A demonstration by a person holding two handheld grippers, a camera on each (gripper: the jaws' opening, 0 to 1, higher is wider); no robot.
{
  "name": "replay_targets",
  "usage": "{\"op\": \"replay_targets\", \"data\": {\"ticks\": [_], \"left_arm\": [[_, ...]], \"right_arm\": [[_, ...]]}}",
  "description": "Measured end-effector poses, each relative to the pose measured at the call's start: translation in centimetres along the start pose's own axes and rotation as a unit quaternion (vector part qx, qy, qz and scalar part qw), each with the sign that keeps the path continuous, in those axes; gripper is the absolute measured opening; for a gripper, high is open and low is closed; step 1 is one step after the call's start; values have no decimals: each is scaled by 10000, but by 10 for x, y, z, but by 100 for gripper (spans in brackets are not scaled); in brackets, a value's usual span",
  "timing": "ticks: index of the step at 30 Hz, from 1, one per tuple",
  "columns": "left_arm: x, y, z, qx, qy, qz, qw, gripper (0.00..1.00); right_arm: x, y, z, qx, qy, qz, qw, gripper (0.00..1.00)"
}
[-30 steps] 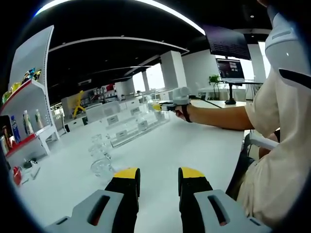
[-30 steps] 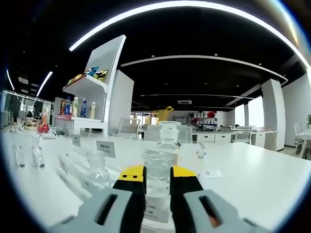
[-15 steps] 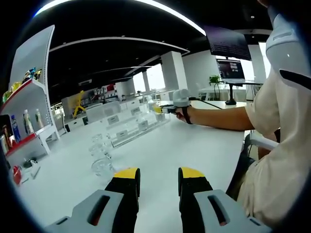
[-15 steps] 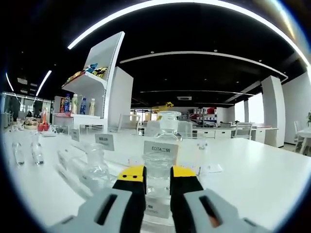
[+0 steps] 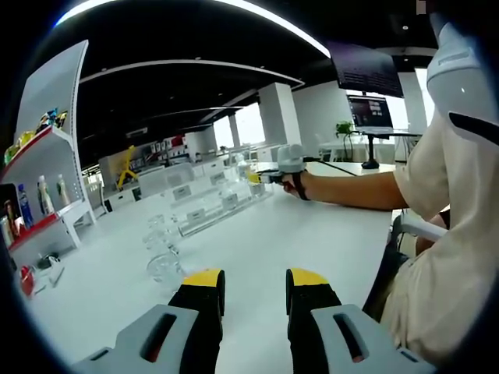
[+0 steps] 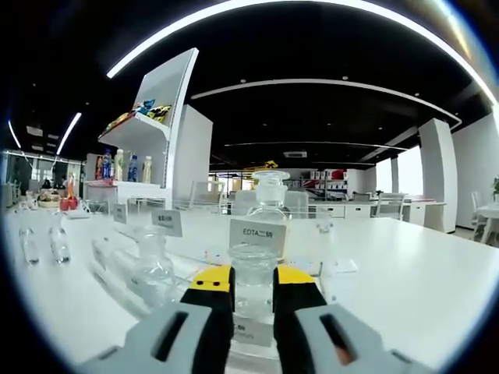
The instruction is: Identify the label on the chemical reagent bottle, grasp the chemical reagent bottle, and place it in the designated position on the reagent rack
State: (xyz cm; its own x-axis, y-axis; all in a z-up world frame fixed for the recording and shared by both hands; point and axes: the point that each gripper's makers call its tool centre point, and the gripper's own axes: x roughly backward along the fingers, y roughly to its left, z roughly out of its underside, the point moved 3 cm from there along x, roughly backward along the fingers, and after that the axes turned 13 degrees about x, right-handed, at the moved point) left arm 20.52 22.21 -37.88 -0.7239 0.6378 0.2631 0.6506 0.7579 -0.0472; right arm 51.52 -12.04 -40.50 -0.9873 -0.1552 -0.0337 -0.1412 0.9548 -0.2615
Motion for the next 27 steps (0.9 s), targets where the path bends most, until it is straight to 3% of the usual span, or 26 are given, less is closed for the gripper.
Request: {"op": "replay_targets", "data": {"ticks": [16, 27], "left_arm": [[4, -1, -5, 8, -89, 68, 9999, 32], [2, 9, -1, 292, -205, 184, 9992, 31]], "right_arm": [[6, 0, -1, -48, 138, -49, 9999, 21], [22, 4, -7, -6, 278, -40, 9996, 25]]}}
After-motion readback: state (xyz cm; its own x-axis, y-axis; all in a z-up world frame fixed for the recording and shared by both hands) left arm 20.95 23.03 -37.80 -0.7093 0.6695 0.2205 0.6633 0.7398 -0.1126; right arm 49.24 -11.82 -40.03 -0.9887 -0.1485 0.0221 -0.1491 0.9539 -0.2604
